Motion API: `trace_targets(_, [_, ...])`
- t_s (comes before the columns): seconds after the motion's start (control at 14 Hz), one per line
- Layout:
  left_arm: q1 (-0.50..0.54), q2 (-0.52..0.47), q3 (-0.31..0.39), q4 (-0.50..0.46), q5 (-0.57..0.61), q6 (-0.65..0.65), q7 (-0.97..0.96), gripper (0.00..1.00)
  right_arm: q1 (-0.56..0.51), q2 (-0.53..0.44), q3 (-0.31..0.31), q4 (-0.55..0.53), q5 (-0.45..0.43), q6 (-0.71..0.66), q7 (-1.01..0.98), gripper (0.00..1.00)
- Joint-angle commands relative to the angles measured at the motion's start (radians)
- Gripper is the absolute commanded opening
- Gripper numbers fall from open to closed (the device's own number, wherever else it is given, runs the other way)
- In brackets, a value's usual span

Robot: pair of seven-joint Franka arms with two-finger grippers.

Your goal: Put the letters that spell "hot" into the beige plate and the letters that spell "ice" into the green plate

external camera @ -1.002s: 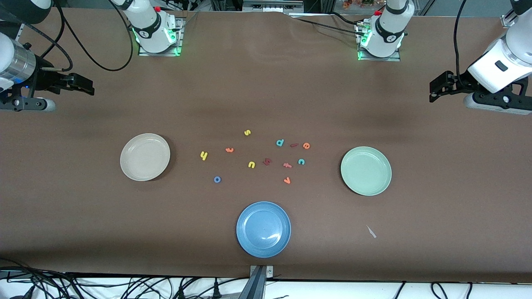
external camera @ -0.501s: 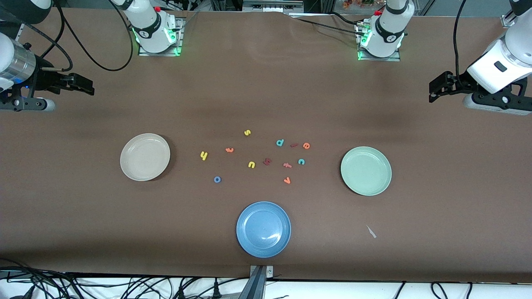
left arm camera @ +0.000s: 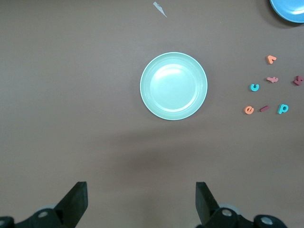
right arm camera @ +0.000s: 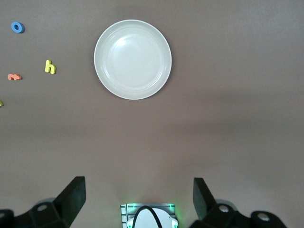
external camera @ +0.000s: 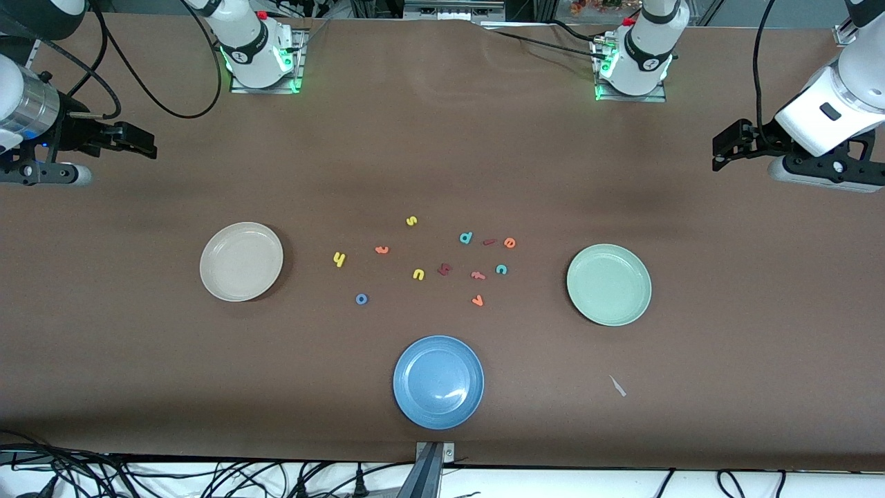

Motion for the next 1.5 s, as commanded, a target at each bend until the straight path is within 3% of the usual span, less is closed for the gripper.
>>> trace_targets(0.0, [-0.005, 0.008, 0.001, 0.020, 0.000, -0.006, -0.005, 1.00, 0.002, 0.010, -0.003, 0.024, -0.001, -0.011, -0.002, 1.00])
trace_targets(0.14, [-0.004, 0.008, -0.024, 0.022, 0.008, -0.006, -0.010, 1.00, 0.000, 0.010, -0.003, 0.024, -0.001, -0.010, -0.002, 1.00])
trace_targets(1.43, [-0.004, 0.012, -0.025, 0.022, 0.009, -0.006, -0.010, 1.00, 0.002, 0.010, -0.003, 0.024, 0.000, -0.010, -0.002, 1.00])
